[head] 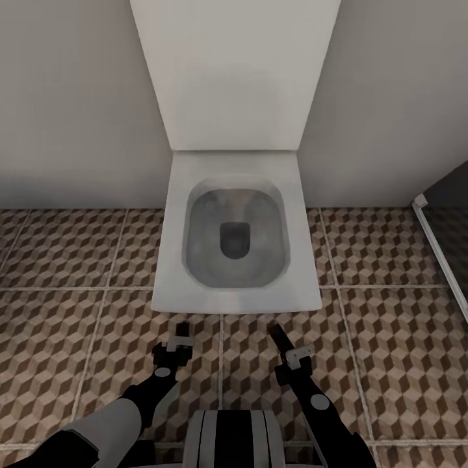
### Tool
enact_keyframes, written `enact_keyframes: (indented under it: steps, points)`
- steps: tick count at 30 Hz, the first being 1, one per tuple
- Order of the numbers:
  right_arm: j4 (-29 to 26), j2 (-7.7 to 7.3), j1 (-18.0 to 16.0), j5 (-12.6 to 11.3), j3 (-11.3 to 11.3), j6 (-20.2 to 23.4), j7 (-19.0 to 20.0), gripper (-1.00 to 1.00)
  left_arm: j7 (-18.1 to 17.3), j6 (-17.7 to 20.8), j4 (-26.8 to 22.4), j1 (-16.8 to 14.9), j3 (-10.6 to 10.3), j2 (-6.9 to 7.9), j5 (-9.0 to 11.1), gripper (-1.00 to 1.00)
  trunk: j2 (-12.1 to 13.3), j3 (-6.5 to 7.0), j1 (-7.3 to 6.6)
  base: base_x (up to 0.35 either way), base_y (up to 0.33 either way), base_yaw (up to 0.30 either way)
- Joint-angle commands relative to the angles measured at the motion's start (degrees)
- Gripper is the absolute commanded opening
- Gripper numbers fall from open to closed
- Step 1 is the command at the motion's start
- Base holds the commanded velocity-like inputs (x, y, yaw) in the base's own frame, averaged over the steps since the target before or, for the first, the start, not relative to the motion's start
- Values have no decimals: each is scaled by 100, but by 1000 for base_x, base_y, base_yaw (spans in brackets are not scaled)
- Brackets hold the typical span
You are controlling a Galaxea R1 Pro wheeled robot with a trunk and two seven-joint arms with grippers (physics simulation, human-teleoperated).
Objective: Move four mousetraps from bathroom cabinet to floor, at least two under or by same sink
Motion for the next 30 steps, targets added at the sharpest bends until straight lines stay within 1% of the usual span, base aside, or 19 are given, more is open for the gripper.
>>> enact_keyframes:
  steps: [1, 20, 21, 30]
  points:
    - [-5, 3, 0, 42, -11, 5, 28, -100, 25, -22, 5, -3, -50, 1, 57, 100, -1, -3, -1, 0, 0, 0]
    - [-5, 7, 0, 48, -11, 3, 28, -100, 25, -19, 5, -2, -50, 1, 57, 100, -1, -3, -1, 0, 0, 0]
    - [-5, 7, 0, 48, -11, 2, 28, 100, 25, -19, 5, -2, -50, 1, 57, 100, -1, -3, -1, 0, 0, 0]
    - [-5, 5, 0, 51, -11, -3, 28, 100, 25, -19, 5, -2, -50, 1, 57, 100, -1, -3, -1, 0, 0, 0]
